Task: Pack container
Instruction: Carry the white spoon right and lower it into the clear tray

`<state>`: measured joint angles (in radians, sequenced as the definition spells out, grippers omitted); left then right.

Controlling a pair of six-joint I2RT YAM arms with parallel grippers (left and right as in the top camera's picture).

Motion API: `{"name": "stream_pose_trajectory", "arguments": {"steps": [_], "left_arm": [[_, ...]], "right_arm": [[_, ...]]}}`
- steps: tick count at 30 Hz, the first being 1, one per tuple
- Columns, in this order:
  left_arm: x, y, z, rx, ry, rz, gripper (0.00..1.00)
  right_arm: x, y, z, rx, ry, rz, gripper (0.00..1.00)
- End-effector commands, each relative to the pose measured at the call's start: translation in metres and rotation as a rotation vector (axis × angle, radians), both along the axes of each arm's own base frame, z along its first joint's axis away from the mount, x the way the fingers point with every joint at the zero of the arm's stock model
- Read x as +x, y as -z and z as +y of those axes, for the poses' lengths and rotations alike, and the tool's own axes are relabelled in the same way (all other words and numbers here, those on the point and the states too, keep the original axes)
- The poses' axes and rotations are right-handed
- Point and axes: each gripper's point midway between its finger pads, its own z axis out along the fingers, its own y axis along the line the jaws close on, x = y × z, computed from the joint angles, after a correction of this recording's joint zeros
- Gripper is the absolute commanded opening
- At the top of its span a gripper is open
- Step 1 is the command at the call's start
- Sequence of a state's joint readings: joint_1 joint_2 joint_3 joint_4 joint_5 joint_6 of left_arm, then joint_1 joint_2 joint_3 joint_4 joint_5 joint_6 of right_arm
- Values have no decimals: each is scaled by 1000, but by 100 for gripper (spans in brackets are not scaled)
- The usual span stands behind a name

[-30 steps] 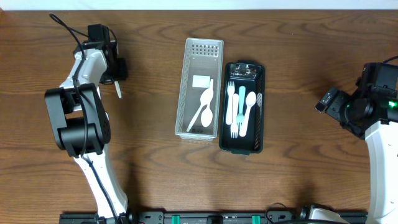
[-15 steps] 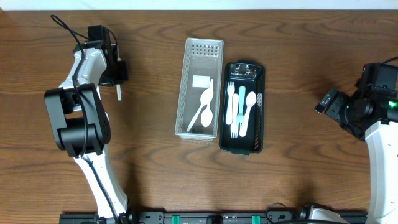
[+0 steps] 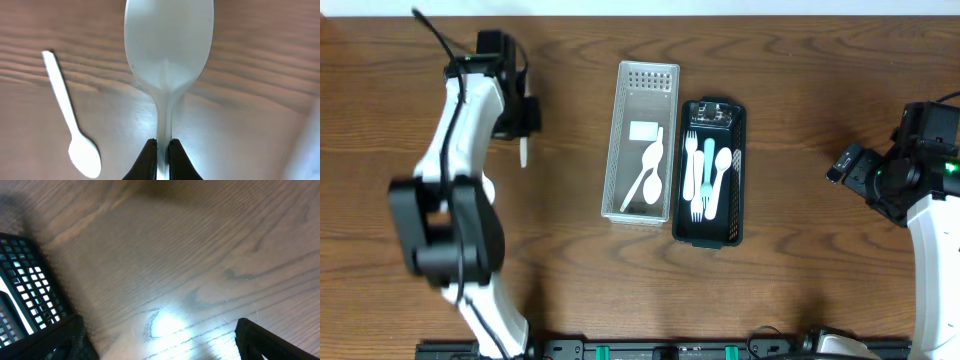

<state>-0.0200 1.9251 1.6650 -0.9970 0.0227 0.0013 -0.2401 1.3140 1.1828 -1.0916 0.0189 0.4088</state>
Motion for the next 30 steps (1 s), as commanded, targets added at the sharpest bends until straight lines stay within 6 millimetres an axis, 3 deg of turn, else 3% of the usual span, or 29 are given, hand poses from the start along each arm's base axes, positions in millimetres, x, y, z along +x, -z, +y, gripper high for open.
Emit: {"name": "stream_pose_trajectory", "arguments": {"steps": [1,5,8,13,18,20,24,26,27,30], "left_arm": [[-15,-63,-42,-18,85,-126,6],[-41,-90,-94,-55,159,-166,6],[-56,-89,-127,-86,166,-145,6],[-75,-51,-175,-87,219,-53,6],[-80,-13,-204,-66,267,12,6],[-78,-4,-209,-66,256,21,6],[-71,2,-208,-78,195,21,27],[-67,-7,-204,-82,194,6,33],[-65,-16,-199,-80,207,-5,41],[-59,-48,-170,-29,178,-54,53]], "right_arm": [[-1,0,-4,-11,-1,3,99],[0,0,-4,-12,-1,-2,99],[0,0,-4,-12,-1,-1,99],[0,0,-4,-13,-1,-1,99],[0,0,-4,-13,-1,-1,99],[0,0,-4,-13,-1,-1,99],[-1,0,-4,-11,-1,3,99],[-1,0,-4,-11,-1,4,99],[-1,0,-4,-11,-2,4,99],[-1,0,-4,-11,-1,4,99]]}}
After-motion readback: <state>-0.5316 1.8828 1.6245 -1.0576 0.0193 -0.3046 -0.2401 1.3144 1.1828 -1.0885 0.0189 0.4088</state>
